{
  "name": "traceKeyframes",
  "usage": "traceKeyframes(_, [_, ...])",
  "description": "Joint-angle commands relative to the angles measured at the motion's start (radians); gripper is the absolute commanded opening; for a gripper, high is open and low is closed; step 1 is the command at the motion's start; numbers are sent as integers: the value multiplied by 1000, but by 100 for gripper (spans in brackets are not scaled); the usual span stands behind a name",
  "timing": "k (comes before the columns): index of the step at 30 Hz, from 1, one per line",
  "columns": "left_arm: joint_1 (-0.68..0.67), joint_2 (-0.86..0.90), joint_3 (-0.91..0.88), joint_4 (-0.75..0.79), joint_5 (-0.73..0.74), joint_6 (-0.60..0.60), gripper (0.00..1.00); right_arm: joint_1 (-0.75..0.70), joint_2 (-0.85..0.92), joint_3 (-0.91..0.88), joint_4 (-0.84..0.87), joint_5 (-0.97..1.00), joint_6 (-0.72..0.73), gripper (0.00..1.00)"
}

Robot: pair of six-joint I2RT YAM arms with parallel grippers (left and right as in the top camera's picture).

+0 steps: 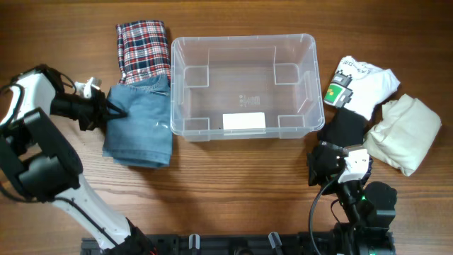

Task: Pack container
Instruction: 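Carry the jeans with the left gripper into the bin's right half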

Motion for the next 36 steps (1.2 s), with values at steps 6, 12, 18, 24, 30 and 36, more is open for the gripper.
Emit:
traceKeyframes(6, [-95,-546,95,131,167,-335,4,-5,-6,3,2,2,3,100])
traceKeyframes(12, [-423,-639,94,338,-101,-688,4,-5,-6,3,2,2,3,100])
traceKeyframes(18, [-737,-460,94,440,-404,-941,4,-5,-6,3,2,2,3,100])
traceKeyframes(24, [-820,-266,94,542,-407,-1025,4,-5,-6,3,2,2,3,100])
traceKeyframes(30, [-905,-239,94,716,-333,-1115,4,-5,-6,3,2,2,3,100])
traceKeyframes(36, [-1017,-215,94,761,-390,-1175,4,-5,-6,3,2,2,2,100])
